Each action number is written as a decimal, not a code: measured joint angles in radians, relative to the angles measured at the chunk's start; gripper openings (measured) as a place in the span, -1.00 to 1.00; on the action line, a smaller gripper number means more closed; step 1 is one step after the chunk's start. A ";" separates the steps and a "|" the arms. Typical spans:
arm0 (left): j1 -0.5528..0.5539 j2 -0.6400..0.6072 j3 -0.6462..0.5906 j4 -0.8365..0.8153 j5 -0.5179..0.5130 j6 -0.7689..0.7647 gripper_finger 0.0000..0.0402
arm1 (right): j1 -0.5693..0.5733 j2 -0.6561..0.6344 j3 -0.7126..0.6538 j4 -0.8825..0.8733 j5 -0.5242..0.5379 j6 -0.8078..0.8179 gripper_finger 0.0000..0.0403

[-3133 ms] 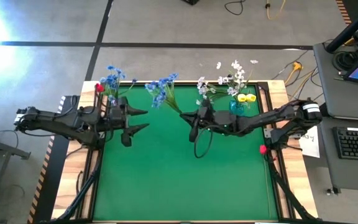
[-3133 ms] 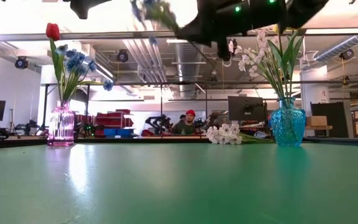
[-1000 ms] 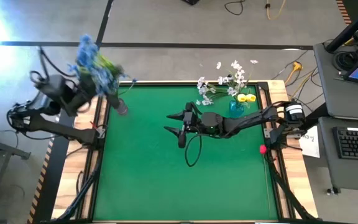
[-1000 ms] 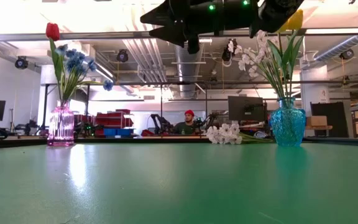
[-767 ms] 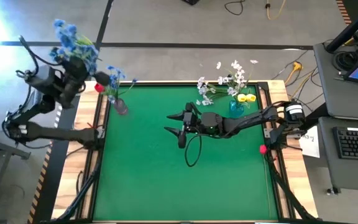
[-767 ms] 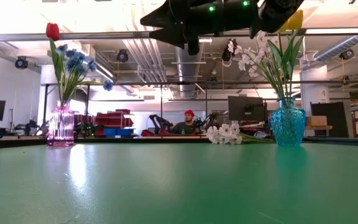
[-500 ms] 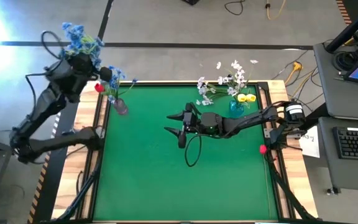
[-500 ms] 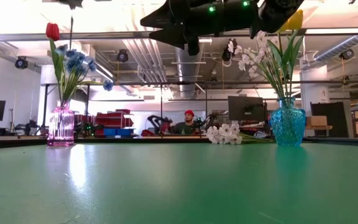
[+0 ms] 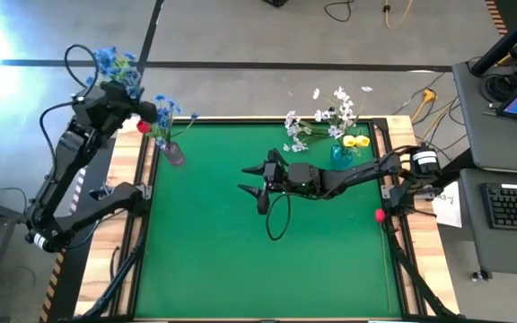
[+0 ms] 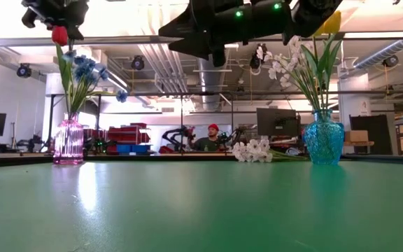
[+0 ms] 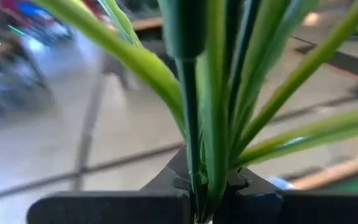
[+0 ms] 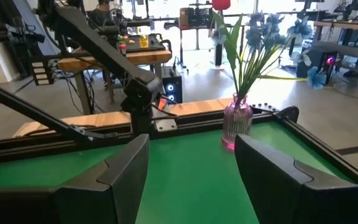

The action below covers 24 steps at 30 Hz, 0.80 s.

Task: Sort flowers into vase by color
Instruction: Put the blue flowers into the purple vase

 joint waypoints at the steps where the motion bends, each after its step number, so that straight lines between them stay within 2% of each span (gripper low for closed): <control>1: -0.001 0.003 -0.002 -0.024 0.031 -0.026 -1.00 | 0.000 0.000 0.000 0.000 0.000 -0.001 0.13; 5: 0.000 0.017 -0.044 -0.077 0.040 -0.062 -1.00 | 0.000 0.000 0.000 0.008 0.000 0.000 0.13; 12: -0.001 0.002 -0.139 -0.021 0.006 -0.100 -0.99 | 0.000 0.000 0.000 0.003 0.000 0.011 0.13; 24: -0.001 -0.036 -0.235 0.043 0.057 -0.210 -0.98 | 0.000 0.000 -0.001 0.003 0.000 0.009 0.13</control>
